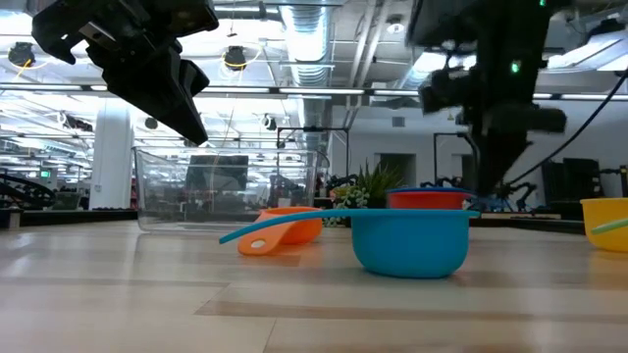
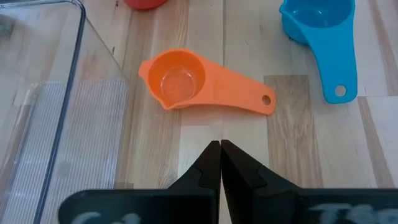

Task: Nest measuring cups in basket
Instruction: Stack the blue measuring cup on top of the red measuring cup

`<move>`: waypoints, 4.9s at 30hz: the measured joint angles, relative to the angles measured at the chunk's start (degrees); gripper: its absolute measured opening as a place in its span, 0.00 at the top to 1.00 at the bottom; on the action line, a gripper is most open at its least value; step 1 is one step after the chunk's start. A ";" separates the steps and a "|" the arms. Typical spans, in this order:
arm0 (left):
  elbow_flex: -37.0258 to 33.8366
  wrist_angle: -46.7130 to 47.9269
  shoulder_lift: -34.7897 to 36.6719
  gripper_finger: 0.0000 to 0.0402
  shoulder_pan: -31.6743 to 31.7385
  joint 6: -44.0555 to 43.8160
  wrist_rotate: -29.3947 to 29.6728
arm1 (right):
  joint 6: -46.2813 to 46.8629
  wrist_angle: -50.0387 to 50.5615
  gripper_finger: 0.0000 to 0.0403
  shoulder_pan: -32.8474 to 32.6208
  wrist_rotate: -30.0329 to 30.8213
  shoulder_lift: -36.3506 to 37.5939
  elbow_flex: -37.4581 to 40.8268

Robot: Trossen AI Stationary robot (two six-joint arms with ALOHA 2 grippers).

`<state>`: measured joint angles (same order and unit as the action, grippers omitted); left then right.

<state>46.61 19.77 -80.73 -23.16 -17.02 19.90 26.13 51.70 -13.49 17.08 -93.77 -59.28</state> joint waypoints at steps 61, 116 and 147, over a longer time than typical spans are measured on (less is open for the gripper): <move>0.02 -0.15 -0.02 1.00 0.00 -0.61 0.00 | -19.84 -29.60 0.96 5.68 -3.50 -7.22 -4.88; 37.11 -12.88 -37.00 1.00 9.92 37.84 0.89 | -41.34 -22.04 0.97 23.75 -15.43 12.15 8.36; 47.23 -4.66 -45.99 1.00 9.14 32.38 0.33 | -48.55 -32.38 0.96 29.24 -25.05 0.90 8.38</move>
<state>93.84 15.11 -126.72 -14.02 15.35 20.23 -22.41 19.32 15.75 -7.97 -92.87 -50.89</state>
